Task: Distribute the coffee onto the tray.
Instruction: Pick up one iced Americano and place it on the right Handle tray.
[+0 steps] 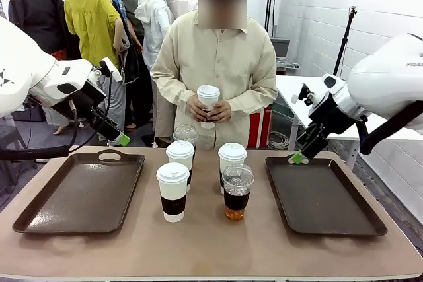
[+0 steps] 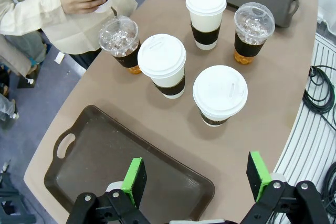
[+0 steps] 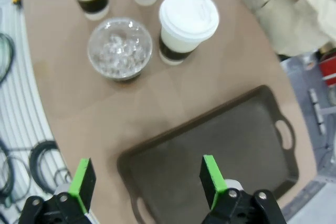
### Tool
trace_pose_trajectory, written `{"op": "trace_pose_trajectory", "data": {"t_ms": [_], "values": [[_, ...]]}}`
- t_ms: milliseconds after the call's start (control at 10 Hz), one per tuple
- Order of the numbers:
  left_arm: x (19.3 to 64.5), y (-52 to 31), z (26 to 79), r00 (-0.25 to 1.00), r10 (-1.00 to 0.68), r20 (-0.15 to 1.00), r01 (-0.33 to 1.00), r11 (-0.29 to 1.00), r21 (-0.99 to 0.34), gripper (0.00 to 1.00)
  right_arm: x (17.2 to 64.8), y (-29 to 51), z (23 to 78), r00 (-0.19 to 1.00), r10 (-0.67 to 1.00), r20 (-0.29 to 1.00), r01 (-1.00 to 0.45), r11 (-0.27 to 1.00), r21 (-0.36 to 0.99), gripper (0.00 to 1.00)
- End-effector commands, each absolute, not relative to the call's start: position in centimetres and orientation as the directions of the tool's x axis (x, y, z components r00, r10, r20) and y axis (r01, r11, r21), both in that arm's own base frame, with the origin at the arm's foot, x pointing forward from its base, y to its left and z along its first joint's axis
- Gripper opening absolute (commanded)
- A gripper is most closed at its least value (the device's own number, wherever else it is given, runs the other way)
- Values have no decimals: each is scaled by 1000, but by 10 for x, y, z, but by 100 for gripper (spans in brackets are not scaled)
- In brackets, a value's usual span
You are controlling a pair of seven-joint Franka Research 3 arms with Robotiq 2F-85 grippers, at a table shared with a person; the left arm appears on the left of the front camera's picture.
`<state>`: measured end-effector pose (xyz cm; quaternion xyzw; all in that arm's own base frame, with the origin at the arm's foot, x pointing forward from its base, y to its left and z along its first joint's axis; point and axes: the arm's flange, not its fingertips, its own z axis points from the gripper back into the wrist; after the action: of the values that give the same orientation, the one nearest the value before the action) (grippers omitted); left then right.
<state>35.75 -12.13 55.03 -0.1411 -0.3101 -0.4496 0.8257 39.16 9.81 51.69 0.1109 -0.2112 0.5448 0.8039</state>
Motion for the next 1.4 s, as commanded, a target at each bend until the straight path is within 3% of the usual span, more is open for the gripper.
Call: {"op": "trace_pose_trajectory", "data": {"t_ms": [0,500,1300], "values": [[360,-120,552,400,-665,631,834,550,50,100,404,94,513,211,896,392,-957,271,-104,100],[360,-120,552,400,-665,631,834,550,50,100,412,94,460,-4,848,529,-976,112,-185,100],[360,-120,552,400,-665,631,834,550,50,100,428,101,411,27,781,624,-985,126,-115,100]]}}
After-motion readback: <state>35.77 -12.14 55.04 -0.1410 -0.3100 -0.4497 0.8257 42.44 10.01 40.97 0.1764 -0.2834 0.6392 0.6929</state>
